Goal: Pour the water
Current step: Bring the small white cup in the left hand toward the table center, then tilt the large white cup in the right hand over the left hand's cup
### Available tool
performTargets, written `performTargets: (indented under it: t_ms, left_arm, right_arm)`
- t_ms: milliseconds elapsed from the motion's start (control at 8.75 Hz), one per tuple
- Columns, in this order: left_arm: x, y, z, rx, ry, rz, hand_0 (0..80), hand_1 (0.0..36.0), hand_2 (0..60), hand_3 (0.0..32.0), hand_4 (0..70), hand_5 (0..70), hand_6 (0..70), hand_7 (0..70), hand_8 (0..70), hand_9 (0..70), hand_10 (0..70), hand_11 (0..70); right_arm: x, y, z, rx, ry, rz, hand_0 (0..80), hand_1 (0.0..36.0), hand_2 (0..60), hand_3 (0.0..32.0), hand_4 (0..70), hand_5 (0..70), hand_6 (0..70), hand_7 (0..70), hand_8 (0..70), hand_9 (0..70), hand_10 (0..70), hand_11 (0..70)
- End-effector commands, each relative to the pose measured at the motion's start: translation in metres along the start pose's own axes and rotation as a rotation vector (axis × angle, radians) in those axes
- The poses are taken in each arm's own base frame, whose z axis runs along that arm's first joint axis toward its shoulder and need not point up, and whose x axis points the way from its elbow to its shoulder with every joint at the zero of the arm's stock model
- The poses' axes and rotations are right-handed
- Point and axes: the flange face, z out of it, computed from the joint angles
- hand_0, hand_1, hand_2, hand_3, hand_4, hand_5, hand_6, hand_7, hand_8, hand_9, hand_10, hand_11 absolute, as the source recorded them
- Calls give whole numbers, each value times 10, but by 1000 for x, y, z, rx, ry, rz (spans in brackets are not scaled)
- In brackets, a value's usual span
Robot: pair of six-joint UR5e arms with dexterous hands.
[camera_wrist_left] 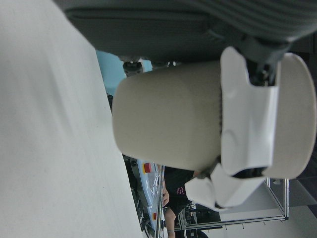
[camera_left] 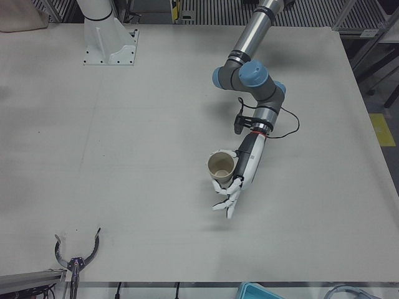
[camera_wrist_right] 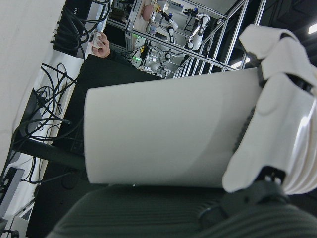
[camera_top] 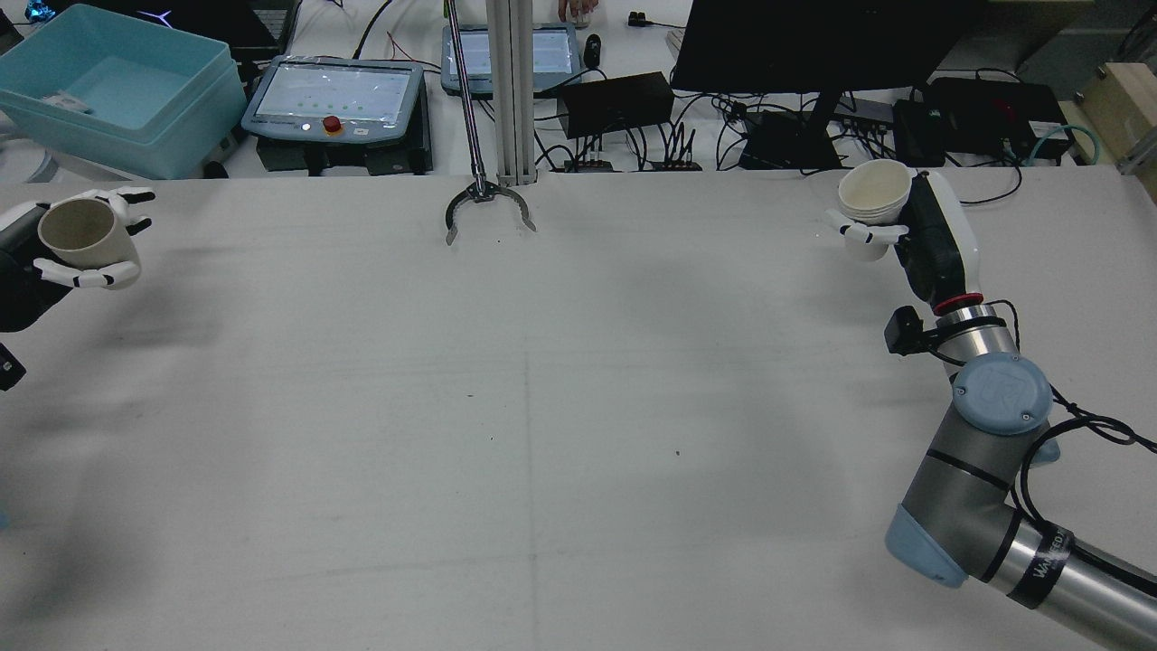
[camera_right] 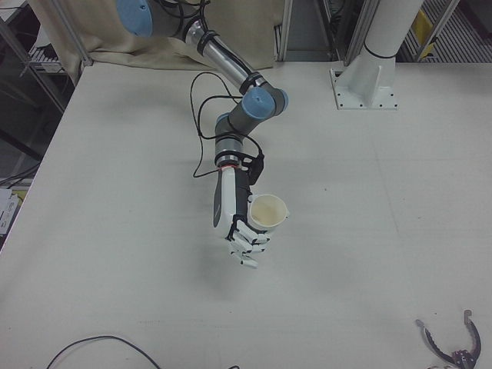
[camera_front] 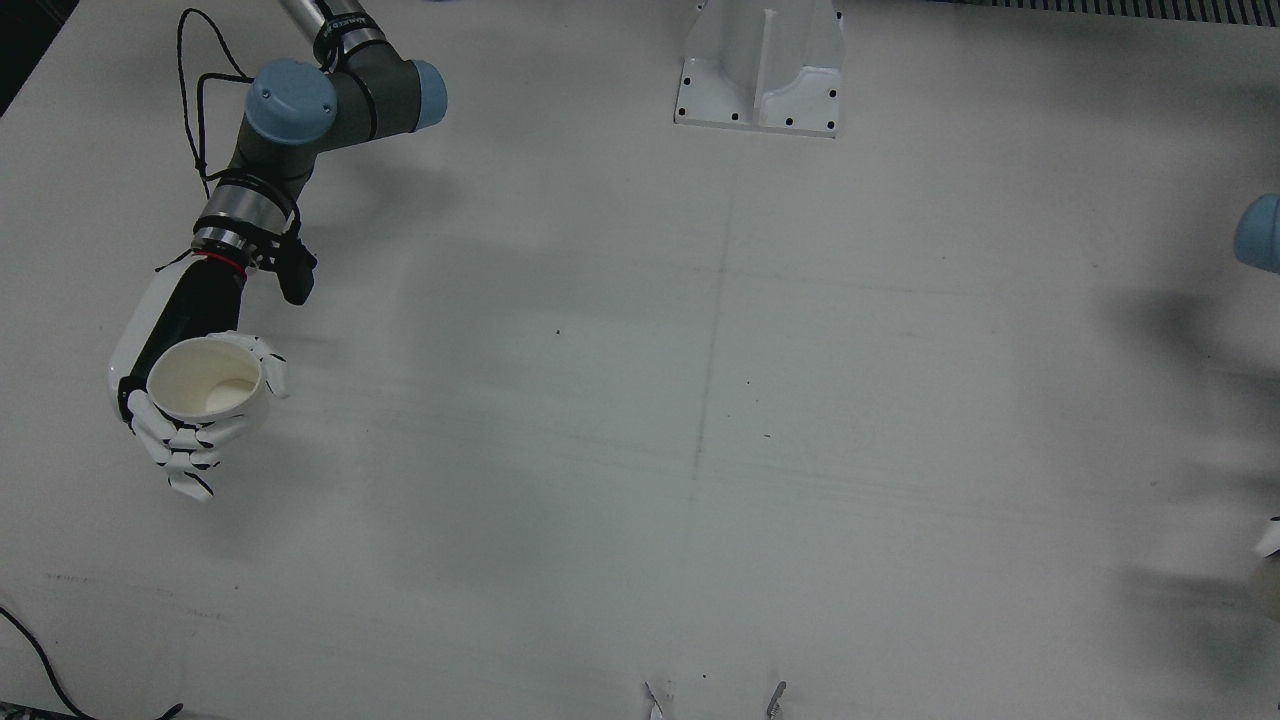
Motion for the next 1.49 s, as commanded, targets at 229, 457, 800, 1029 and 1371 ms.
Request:
performTargets:
  t_ms: [229,457,800,1029,1371]
  left_arm:
    - [-182,265,123,-228,-285,-50,611,360,600,0,247,700,33,247,0,35,78,152]
    - [-244,359,128,-317,-357,-51,610,360,600,0,249,700,38,249,0,35,77,151]
    - [-311,426,105,-389,-433,-24,603,360,600,0,245,700,38,245,0,35,79,154]
    - [-311,428,105,-392,-431,-25,603,360,600,0,251,700,44,251,0,36,81,156]
    - [-311,428,105,-392,-431,-25,604,360,600,0,244,700,40,248,0,35,79,153]
  right_arm:
    - [-60,47,11,-52,-19,-63,550,299,600,0,363,700,495,513,477,626,187,290]
    - [-68,70,9,-83,-33,-98,555,304,600,0,357,700,483,499,463,607,180,283]
    - [-89,167,-4,-268,-57,-312,560,320,600,0,361,700,479,491,446,582,179,282]
    - [-98,224,-35,-362,-97,-428,610,360,600,0,376,700,532,507,472,606,218,344]
    - [-63,284,-90,-514,-52,-755,599,360,600,0,386,700,525,498,467,599,246,388]
